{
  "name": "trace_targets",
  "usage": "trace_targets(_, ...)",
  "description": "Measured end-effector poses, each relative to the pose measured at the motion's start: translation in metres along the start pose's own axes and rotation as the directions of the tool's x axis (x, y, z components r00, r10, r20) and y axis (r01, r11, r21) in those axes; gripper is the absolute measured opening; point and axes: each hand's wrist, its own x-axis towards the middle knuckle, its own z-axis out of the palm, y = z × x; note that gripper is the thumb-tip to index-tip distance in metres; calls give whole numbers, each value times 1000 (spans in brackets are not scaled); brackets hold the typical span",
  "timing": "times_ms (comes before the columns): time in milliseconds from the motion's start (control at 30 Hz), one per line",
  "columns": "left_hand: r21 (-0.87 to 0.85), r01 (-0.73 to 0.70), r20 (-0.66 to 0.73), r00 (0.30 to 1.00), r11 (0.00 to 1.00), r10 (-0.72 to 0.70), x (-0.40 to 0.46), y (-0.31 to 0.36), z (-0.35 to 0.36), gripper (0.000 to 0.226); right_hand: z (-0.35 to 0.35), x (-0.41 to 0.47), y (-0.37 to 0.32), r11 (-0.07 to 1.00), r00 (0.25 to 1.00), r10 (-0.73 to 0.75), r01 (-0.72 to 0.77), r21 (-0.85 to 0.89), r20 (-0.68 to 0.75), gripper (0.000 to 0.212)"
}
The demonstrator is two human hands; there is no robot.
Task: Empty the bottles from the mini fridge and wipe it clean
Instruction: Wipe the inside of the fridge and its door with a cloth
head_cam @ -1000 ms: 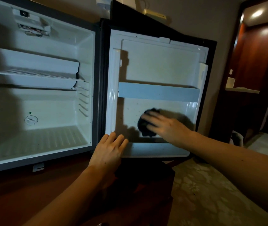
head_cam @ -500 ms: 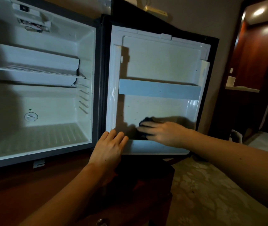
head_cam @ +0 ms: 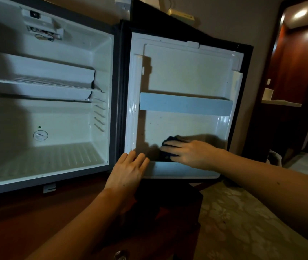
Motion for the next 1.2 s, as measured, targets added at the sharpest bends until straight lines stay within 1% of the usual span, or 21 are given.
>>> trace_targets(67,-17,-7,1,1000,1000,7,-1,0,0,92,-10,4,5,996,995,92,-92,13,-45,33)
trace_targets(100,-21,-10,0,1000,1000,10,-1,0,1,90,-16,7,7,981,976,196,-194,32,-97,33)
trace_targets(167,-25,-13,-3,1000,1000,13,-1,0,1,87,-25,16,11,889,876,453,-431,153,-166,41)
trace_targets(233,-18,-20,-13,1000,1000,19,0,-2,0,85,-26,23,5,817,802,567,-520,249,-188,47)
trace_targets(267,-18,-24,-20,1000,1000,24,1,-3,0,85,-20,24,1,839,819,536,-490,236,-205,44)
trace_targets(333,-29,-28,-27,999,999,28,2,-4,1,85,-8,21,-7,946,925,320,-302,117,-204,32)
trace_targets(367,-33,-28,-26,999,999,27,2,-4,1,84,-4,18,-9,982,971,185,-176,72,-152,29)
trace_targets(433,-33,-27,-21,999,999,26,2,-3,2,82,-5,14,-6,999,998,20,-17,41,-58,21)
trace_targets(500,-29,-22,-19,1000,999,21,1,-2,2,81,-16,15,2,998,996,55,-52,38,-71,22)
trace_targets(533,-26,-20,-16,1000,999,19,1,-2,2,81,-22,17,5,987,982,152,-145,64,-115,26)
trace_targets(600,-24,-16,-14,1000,1000,16,1,-3,2,81,-30,24,10,902,885,422,-388,192,-196,36)
trace_targets(667,-23,-18,-12,1000,1000,18,0,-4,1,84,-30,32,7,811,785,574,-505,294,-233,44)
trace_targets(700,-19,-19,-6,1000,1000,19,0,-4,0,85,-26,34,3,816,784,569,-501,288,-248,43)
trace_targets(733,-14,-16,-1,1000,1000,16,0,-3,0,85,-21,34,-2,858,822,507,-453,242,-259,38)
trace_targets(833,-4,-4,21,1000,1000,5,0,-2,-2,86,-12,27,-8,993,982,114,-109,42,-148,39)
trace_targets(900,-5,-6,27,1000,1000,6,0,-2,-2,88,-16,25,-2,1000,996,1,-1,-6,-88,37)
trace_targets(967,-9,-11,26,1000,1000,12,0,-2,-3,87,-24,30,6,993,983,117,-116,19,-143,36)
trace_targets(1067,-7,-18,36,999,1000,18,0,-4,-4,85,-32,39,7,884,861,461,-425,195,-214,39)
trace_targets(1100,-4,-22,41,999,1000,22,0,-5,-4,84,-29,41,3,874,845,480,-438,209,-235,37)
trace_targets(1133,1,-25,42,999,1000,25,0,-5,-4,84,-25,42,-2,903,869,428,-398,163,-247,32)
trace_targets(1200,9,-27,41,999,1000,27,1,-5,-4,82,-14,39,-11,983,962,186,-181,41,-201,23)
